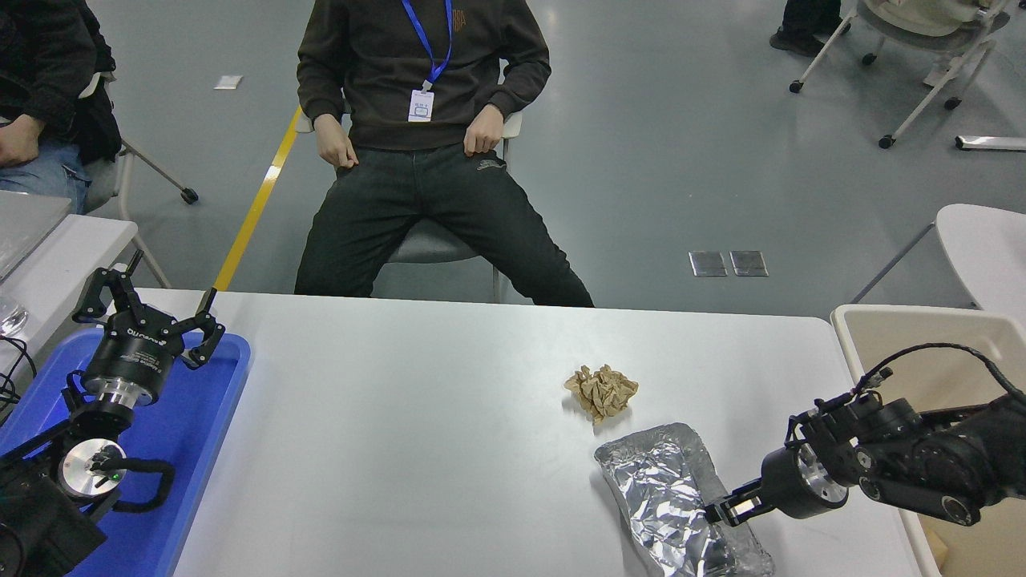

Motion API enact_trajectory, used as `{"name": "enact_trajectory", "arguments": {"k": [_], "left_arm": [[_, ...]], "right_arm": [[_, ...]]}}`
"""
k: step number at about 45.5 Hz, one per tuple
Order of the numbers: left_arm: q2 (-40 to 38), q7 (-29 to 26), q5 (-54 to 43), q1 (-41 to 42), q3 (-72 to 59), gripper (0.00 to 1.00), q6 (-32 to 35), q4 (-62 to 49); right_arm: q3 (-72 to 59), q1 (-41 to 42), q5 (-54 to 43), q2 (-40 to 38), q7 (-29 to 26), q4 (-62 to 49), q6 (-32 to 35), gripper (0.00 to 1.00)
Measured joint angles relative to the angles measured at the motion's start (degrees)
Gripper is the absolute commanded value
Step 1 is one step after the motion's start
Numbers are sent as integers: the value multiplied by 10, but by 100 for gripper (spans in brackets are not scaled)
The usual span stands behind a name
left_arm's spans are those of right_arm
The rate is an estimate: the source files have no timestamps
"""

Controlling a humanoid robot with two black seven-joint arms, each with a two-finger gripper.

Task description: Clean the table surface

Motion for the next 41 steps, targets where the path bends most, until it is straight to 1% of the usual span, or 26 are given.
{"name": "enact_trajectory", "arguments": {"k": [10, 18, 31, 41], "left_arm": [[0, 0, 0, 0, 0, 100, 0, 0], [0, 0, 0, 0, 0, 100, 0, 0], [0, 0, 0, 0, 0, 100, 0, 0], [0, 0, 0, 0, 0, 100, 0, 0]], "right_arm": [[0, 24, 3, -25, 29, 16, 4, 0], [-1, 58, 3, -58, 47, 60, 9, 0], [6, 132, 9, -96, 57, 125, 34, 0], [12, 200, 54, -101, 59, 142, 63, 0]]}}
